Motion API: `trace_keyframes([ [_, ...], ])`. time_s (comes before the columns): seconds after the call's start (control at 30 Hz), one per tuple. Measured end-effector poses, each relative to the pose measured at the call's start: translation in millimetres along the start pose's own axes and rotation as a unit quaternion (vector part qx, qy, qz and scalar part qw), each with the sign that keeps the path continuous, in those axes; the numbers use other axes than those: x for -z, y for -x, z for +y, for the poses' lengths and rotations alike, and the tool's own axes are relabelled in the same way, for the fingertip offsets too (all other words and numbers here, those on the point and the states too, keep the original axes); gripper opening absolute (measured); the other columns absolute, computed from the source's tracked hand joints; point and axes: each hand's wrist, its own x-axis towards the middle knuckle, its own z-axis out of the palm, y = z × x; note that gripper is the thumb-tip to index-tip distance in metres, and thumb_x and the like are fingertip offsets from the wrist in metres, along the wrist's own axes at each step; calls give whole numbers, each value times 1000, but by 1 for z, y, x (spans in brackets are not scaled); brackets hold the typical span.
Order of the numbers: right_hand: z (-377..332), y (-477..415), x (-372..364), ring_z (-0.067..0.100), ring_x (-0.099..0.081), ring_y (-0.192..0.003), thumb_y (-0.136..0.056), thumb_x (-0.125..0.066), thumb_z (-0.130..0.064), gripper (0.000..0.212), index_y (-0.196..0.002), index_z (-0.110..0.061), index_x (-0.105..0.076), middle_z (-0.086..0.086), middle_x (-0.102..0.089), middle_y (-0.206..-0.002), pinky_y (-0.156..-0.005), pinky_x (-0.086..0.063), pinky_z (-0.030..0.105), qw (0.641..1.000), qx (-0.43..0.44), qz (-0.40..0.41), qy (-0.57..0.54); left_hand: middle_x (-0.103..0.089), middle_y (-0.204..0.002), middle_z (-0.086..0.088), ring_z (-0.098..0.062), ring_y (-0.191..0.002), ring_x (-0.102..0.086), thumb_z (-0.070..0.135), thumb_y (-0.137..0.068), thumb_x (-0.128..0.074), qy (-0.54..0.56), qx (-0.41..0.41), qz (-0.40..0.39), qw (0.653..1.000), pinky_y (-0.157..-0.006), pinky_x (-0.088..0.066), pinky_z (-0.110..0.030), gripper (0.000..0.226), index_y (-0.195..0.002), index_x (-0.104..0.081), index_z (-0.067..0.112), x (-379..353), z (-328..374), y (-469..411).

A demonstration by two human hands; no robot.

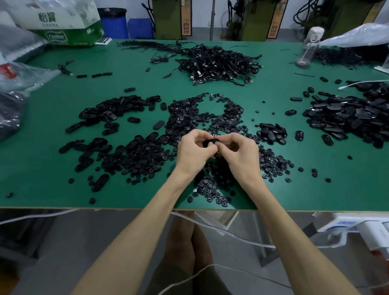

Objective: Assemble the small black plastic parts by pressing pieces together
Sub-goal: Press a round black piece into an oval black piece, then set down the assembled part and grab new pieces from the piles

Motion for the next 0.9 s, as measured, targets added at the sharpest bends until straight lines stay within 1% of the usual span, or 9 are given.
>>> trace_keyframes([
  [0.1, 2, 0, 1, 11, -73, -80, -92, -74, -10, 11, -103, -12, -78, -3, -78, -85, -81, -61, 36, 1000, -15, 4, -23, -77, -90, -7, -19, -79, -76, 0, -87, -73, 45, 10, -18, 999, -70, -61, -29, 14, -94, -72, 13, 4, -1, 1],
  [0.17, 3, 0, 3, 16, -72, -81, -94, -73, -11, 15, -108, -16, -75, -1, -77, -84, -81, -60, 41, 999, -15, 11, -41, -78, -89, -10, -23, -79, -77, 1, -90, -75, 78, 11, -29, 996, -73, -62, -30, 12, -101, -73, 6, 7, -1, 1],
  [0.27, 3, 1, 3, 16, -71, -82, -95, -70, -8, 20, -109, -22, -70, 0, -74, -82, -79, -59, 39, 999, -1, 18, -52, -79, -91, -10, -26, -83, -78, 2, -92, -75, 90, 6, -41, 995, -79, -63, -34, 15, -107, -73, 4, 8, 0, 1],
  [0.37, 4, 0, 3, 13, -69, -82, -92, -67, -1, 20, -99, -19, -74, -3, -74, -85, -80, -58, 35, 999, 3, 19, -45, -79, -89, -8, -25, -82, -78, -1, -92, -73, 85, 5, -41, 996, -78, -63, -32, 15, -106, -73, 5, 6, 1, 2],
  [0.43, 3, -1, 3, 10, -70, -84, -91, -68, 0, 20, -96, -17, -77, -6, -76, -89, -82, -58, 32, 999, -1, 10, -42, -79, -86, -8, -23, -78, -77, -2, -92, -72, 84, 9, -31, 996, -75, -62, -29, 14, -104, -72, 5, 6, 0, 1],
  [0.6, 1, 0, 0, 9, -72, -88, -92, -68, -5, 18, -99, -17, -81, -7, -78, -93, -89, -59, 39, 999, -17, -3, -33, -76, -88, -11, -16, -73, -75, -4, -94, -68, 69, 7, -19, 997, -71, -59, -23, 12, -104, -69, 3, 5, 0, 0],
  [0.73, -1, 1, 0, 9, -72, -93, -94, -67, -10, 19, -99, -21, -81, -8, -77, -97, -90, -59, 43, 999, -24, 12, -41, -77, -93, -11, -22, -80, -76, -1, -95, -70, 71, 2, -18, 997, -77, -62, -29, 12, -106, -70, 3, 6, 1, 1],
  [0.8, -1, 1, 0, 8, -71, -97, -94, -65, -11, 21, -103, -23, -80, -9, -76, -102, -92, -58, 42, 998, -23, 29, -49, -76, -97, -7, -18, -87, -75, 2, -96, -69, 36, -19, -12, 999, -81, -62, -31, 14, -109, -71, 5, 4, 3, 2],
  [0.9, 5, -2, 2, 11, -68, -106, -96, -63, -9, 29, -119, -23, -74, -4, -73, -114, -97, -57, 42, 989, -65, 80, -107, -69, -111, 0, -8, -99, -67, 8, -101, -62, -111, -102, 15, 988, -92, -56, -26, 16, -115, -69, 10, -1, 9, 6],
])
